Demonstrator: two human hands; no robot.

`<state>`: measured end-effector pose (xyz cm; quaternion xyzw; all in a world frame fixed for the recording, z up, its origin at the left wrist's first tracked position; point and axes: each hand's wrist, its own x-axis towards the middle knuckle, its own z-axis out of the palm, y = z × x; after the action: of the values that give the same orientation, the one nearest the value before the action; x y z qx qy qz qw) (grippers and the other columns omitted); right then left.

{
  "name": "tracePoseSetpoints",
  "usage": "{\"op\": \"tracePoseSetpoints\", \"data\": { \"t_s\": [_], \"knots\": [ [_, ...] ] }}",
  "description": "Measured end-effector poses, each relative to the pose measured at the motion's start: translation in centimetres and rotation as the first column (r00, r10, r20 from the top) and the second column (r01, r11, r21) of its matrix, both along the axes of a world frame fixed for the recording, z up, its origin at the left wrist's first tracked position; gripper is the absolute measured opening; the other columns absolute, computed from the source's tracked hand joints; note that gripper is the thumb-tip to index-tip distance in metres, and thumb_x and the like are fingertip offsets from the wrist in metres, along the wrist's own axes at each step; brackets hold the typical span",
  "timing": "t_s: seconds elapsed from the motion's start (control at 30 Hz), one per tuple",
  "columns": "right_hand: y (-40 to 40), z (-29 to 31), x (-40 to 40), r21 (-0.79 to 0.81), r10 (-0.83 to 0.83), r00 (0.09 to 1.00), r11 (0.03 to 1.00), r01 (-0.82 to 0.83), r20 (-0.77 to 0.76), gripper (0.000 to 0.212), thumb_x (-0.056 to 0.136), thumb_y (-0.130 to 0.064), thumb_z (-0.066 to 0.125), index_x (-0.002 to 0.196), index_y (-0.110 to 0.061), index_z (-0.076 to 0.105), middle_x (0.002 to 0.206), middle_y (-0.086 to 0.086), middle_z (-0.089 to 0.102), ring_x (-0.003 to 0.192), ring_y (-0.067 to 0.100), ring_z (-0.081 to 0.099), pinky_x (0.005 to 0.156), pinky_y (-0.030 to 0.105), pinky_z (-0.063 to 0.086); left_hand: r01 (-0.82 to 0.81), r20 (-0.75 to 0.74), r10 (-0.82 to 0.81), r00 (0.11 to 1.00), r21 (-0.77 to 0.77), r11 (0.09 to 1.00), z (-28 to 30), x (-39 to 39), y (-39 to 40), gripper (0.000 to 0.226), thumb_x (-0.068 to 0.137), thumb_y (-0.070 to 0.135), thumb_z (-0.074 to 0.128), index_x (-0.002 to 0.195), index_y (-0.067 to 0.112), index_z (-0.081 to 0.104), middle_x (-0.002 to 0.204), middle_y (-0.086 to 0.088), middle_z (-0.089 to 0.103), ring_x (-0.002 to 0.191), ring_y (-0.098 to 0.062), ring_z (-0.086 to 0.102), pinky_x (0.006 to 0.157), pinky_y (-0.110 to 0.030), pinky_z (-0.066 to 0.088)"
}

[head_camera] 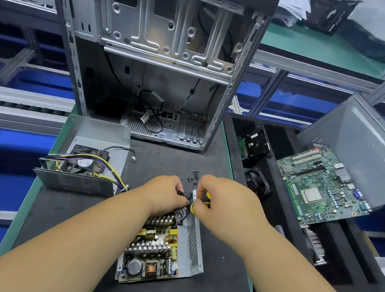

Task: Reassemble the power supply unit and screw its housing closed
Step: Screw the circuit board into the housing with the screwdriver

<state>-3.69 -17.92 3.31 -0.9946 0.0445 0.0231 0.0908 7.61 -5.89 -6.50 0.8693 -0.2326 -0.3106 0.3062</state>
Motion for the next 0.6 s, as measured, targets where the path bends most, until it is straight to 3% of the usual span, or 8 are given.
{"op": "tracePoseSetpoints", "data": {
  "t_s": [0.23, 0.6],
  "knots": [
    [0.24, -0.30, 0.47, -0.036, 0.028, 1.000, 0.999, -0.029, -0.007, 0.007, 0.087, -0.037, 0.054, 0.089, -0.031, 0.052, 0.074, -0.008, 0.048, 0.076, 0.018, 0.052, 0.054, 0.029, 0.030, -0.002, -0.015, 0.001, 1.000, -0.009, 1.000, 0.23, -0.10, -0.09, 0.020, 0.080, 0.030, 0.067, 0.096, 0.021, 0.058, 0.089, 0.000, 0.063, 0.079, -0.016, 0.053, 0.060, -0.028, 0.037],
    [0.31, -0.89, 1.03, -0.055, 0.044, 0.999, 0.998, -0.044, -0.008, 0.007, 0.087, -0.036, 0.054, 0.088, -0.030, 0.052, 0.073, -0.007, 0.048, 0.073, 0.019, 0.051, 0.049, 0.024, 0.023, -0.015, -0.033, 0.015, 0.999, -0.009, 1.000, -0.02, -0.17, -0.09, 0.021, 0.080, 0.029, 0.066, 0.097, 0.021, 0.059, 0.096, -0.003, 0.066, 0.091, -0.021, 0.061, 0.077, -0.035, 0.049]
  ]
}}
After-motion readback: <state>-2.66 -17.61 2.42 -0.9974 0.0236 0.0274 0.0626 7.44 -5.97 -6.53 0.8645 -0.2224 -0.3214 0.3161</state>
